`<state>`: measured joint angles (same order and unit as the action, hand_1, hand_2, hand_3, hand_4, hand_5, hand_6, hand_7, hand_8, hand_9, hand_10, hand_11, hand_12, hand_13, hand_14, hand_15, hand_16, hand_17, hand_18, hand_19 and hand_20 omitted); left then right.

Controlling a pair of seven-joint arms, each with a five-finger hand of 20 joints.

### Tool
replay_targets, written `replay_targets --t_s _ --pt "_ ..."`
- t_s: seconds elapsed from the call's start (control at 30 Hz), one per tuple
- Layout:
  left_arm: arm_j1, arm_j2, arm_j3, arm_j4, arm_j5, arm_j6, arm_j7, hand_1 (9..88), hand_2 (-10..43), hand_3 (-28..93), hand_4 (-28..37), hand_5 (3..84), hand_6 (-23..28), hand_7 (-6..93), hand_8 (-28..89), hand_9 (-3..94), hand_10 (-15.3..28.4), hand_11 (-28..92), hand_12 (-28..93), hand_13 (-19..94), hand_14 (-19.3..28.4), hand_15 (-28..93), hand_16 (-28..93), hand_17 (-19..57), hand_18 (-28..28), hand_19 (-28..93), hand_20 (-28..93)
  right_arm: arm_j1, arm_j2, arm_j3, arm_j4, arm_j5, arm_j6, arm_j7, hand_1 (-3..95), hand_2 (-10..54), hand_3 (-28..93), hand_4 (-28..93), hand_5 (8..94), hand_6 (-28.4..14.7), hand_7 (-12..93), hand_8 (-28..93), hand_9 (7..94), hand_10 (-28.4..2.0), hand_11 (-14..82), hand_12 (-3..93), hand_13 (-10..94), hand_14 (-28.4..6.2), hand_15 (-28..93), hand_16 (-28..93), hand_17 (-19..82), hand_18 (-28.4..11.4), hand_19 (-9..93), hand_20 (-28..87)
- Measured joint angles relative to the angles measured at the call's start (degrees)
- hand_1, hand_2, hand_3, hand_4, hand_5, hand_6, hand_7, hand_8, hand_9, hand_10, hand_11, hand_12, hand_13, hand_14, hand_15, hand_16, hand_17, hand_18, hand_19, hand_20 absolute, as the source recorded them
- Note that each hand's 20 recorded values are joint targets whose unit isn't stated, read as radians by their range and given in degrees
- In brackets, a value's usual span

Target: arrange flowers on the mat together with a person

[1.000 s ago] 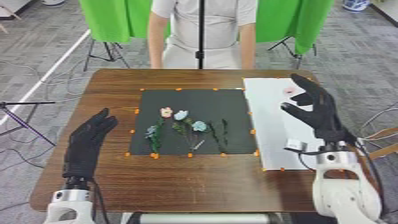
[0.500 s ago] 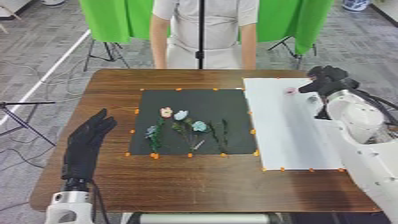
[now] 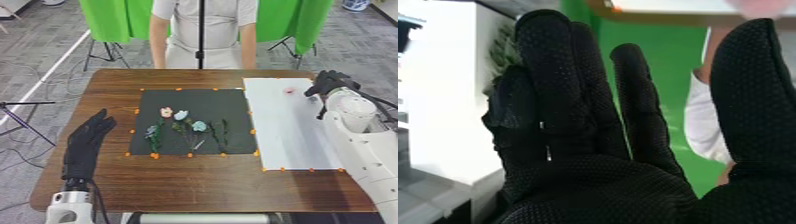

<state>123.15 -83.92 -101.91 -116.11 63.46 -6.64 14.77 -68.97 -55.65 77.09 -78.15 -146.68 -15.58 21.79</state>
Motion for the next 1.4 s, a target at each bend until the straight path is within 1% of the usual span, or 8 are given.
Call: replay_targets --t_s 0.3,0.37,0.57,0.7,0.83,0.97,1.1,1.4 --pt "-0.1 -0.03 0.14 0.04 -0.22 0.41 0.06 24.0 -5.8 67 -18.2 46.5 4.4 8.1 -4 36.9 11.8 9 17 28 13.6 7 5 8.2 10.5 3 20 -1.0 -2.8 1.8 3.4 -0.5 -0.8 0.7 40.2 -9.5 70 -25 53.4 1.4 23 -11 70.4 -16.0 26.6 21.4 76 -10.3 60 24 41 -21.2 87 49" --pt "-0.2 -0.03 0.26 0.10 -0.28 0.48 0.12 24.1 -5.9 68 -18.1 46.0 4.3 8.2 -4 34.9 11.4 8 17 27 13.2 7 5 8.8 10.5 4 21 -1.4 -3.7 2.5 4.5 -0.7 0.2 0.5 42.8 -9.5 71 -26 56.8 2.9 25 -12 74.2 -13.5 27.8 21.9 78 -8.8 62 26 43 -21.2 90 50" --pt "-0.6 0.07 0.65 0.15 -0.85 1.28 0.56 24.2 -5.8 67 -18.0 45.8 4.3 8.5 -4 33.8 11.1 7 18 26 13.0 6 5 7.8 10.3 2 20 -3.8 -4.5 2.4 5.7 -1.4 12.4 -2.6 57.9 -9.5 59 -27 74.3 4.3 25 2 89.6 -8.2 13.8 41.1 84 -5.1 68 30 47 -20.7 93 53" --pt "-0.6 0.07 0.71 0.17 -1.01 1.32 0.58 24.1 -5.9 67 -17.9 45.8 4.2 8.4 -4 34.1 11.2 7 18 26 13.2 6 6 7.1 10.3 2 20 -5.4 -4.4 1.4 6.1 -1.9 19.7 -5.0 61.3 -9.5 59 -26 81.6 3.6 24 6 93.7 -6.6 13.5 43.3 87 -3.6 68 31 51 -20.2 93 56" --pt "-0.6 0.02 0.69 0.17 -1.01 1.31 0.58 24.0 -6.0 67 -17.9 45.7 4.2 8.4 -4 34.8 11.2 7 18 27 13.5 7 6 6.8 10.3 1 19 -5.5 -3.1 -0.9 5.4 -1.1 21.2 -5.1 62.0 -9.5 59 -26 82.8 3.2 23 7 93.7 -6.0 15.3 42.1 88 -2.7 68 32 53 -19.6 93 57" --pt "-0.5 0.04 0.58 0.08 -1.01 1.32 0.58 24.0 -6.0 68 -18.0 45.7 4.1 8.5 -4 35.2 11.4 7 18 27 13.6 7 6 6.7 10.4 2 19 -5.8 0.2 -5.5 1.2 5.9 20.7 -3.8 62.2 -9.5 60 -26 83.1 2.9 23 7 93.7 -6.0 15.9 41.8 88 -2.4 68 33 53 -19.3 93 58" --pt "-0.3 0.15 0.49 0.05 -1.03 1.33 0.49 24.0 -5.9 67 -18.0 45.7 4.0 8.5 -4 35.3 11.4 7 18 27 13.6 7 6 6.6 10.4 2 19 -5.9 4.3 -8.3 -7.7 14.2 18.7 -0.4 62.3 -9.5 59 -25 83.6 2.6 22 8 93.7 -6.0 15.8 41.5 89 -2.2 69 33 54 -19.2 93 60" --pt "-0.1 0.61 0.45 -0.11 -1.05 1.36 0.32 23.9 -5.8 67 -17.9 45.6 4.0 8.4 -4 35.4 11.3 7 18 27 13.8 7 6 5.7 10.9 1 18 1.7 9.0 -16.1 -22.6 19.3 8.5 1.5 62.5 -9.5 59 -25 83.8 2.6 21 9 93.7 -6.1 15.6 40.9 89 -1.6 71 34 55 -18.9 93 62"
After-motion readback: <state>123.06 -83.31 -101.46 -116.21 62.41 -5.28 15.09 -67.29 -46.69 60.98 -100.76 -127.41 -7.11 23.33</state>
